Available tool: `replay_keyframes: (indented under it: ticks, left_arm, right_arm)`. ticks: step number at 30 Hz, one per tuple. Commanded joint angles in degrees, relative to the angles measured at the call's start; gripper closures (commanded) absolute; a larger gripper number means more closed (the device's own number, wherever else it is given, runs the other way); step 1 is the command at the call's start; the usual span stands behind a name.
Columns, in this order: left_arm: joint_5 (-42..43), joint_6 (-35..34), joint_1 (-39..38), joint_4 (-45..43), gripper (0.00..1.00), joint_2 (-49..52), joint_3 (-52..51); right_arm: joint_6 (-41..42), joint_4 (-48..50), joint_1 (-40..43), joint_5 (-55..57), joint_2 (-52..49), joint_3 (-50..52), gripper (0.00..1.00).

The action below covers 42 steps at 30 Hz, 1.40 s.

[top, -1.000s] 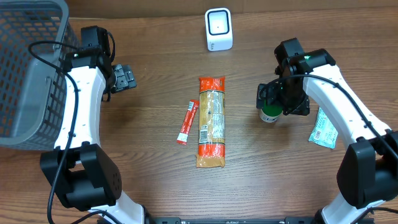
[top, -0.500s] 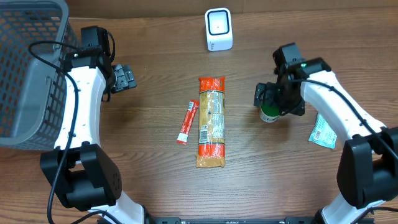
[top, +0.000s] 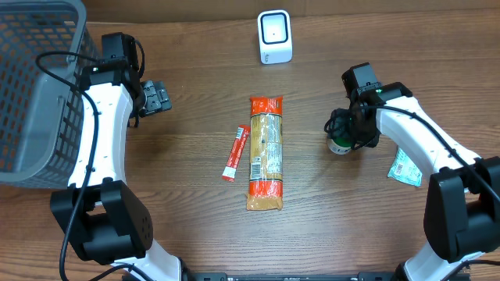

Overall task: Scan the item barcode
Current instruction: 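Lower the right gripper around the jar cap, then close the right gripper on the jar and lift it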

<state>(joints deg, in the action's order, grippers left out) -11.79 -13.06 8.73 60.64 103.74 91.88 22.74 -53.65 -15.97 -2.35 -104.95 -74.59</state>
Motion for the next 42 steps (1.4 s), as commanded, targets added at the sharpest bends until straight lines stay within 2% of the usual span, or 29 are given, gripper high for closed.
replay_keyframes:
  ticks: [1, 3, 4, 7, 10, 11, 12, 16, 18, 24, 33, 39, 42]
  left_arm:
    - [0.3, 0.6, -0.1, 0.0, 0.00, -0.5, 1.0]
    - [0.3, 0.6, -0.1, 0.0, 0.00, -0.5, 1.0]
    - [0.3, 0.6, -0.1, 0.0, 0.00, -0.5, 1.0]
    - [0.3, 0.6, -0.1, 0.0, 0.00, -0.5, 1.0]
    - [0.3, 0.6, -0.1, 0.0, 0.00, -0.5, 1.0]
    - [0.3, 0.6, -0.1, 0.0, 0.00, -0.5, 1.0]
    - [0.3, 0.6, -0.1, 0.0, 0.00, -0.5, 1.0]
    - [0.3, 0.6, -0.1, 0.0, 0.00, -0.5, 1.0]
    - [0.3, 0.6, -0.1, 0.0, 0.00, -0.5, 1.0]
    - [0.3, 0.6, -0.1, 0.0, 0.00, -0.5, 1.0]
    - [0.3, 0.6, -0.1, 0.0, 0.00, -0.5, 1.0]
    - [0.3, 0.6, -0.1, 0.0, 0.00, -0.5, 1.0]
    - [0.3, 0.6, -0.1, 0.0, 0.00, -0.5, 1.0]
  right_arm:
    - [-5.8, -0.4, -0.2, -1.0, 1.3, 0.7, 0.37]
    - [-10.8, -0.6, -0.2, -1.6, 1.3, 0.9, 0.37]
    - [-15.8, -0.7, -0.2, -2.1, 1.3, 1.4, 0.35]
    - [-21.6, -0.9, -0.2, -1.9, 1.3, 2.1, 0.25]
    - [-20.0, -0.7, -0.2, -1.8, 1.3, 2.1, 0.14]
    - [-17.7, -0.5, -0.2, -1.7, 1.3, 2.1, 0.07]
    - [-14.9, -0.4, -0.2, -1.8, 1.3, 2.1, 0.05]
    - [-2.3, 0.2, -0.2, -1.8, 1.3, 2.2, 0.05]
    - [-0.5, 0.6, -0.2, -1.7, 1.3, 2.2, 0.07]
    - [-0.2, 1.5, -0.2, 0.4, 1.3, 2.2, 0.18]
    - [-0.2, 1.4, -1.7, 1.3, 1.3, 2.2, 0.20]
    - [-0.2, 1.6, -4.3, 3.7, 1.3, 2.2, 0.27]
    - [-0.7, 1.6, -5.0, 4.7, 1.3, 2.2, 0.27]
